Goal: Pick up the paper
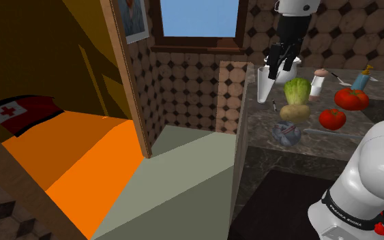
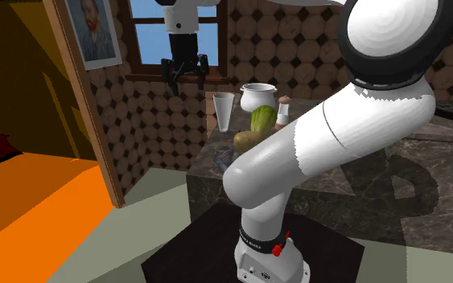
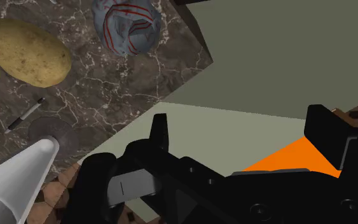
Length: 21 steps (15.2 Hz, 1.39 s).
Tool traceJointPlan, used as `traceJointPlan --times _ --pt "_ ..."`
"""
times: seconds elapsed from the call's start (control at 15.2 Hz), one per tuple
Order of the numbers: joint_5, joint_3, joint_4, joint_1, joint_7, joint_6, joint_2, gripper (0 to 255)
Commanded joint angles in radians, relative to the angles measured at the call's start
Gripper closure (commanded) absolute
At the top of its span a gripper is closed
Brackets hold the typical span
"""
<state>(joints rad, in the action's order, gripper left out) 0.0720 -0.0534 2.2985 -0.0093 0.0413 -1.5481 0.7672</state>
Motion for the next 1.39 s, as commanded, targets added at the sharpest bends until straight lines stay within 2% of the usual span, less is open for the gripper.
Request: traceJointPlan --times 0.0,0.66,1.19,1.32 --pt "0.000 0.000 0.000 0.000 0.000 0.000 0.000 0" --pt "0.001 -0.197 0.287 -0.160 0.056 -0.232 0.087 0" --pt "0.018 -0.372 0.494 -0.311 0.074 -0.438 0.095 0" --pt "0.021 -0.391 0.518 -0.324 0.071 -0.470 0.087 0"
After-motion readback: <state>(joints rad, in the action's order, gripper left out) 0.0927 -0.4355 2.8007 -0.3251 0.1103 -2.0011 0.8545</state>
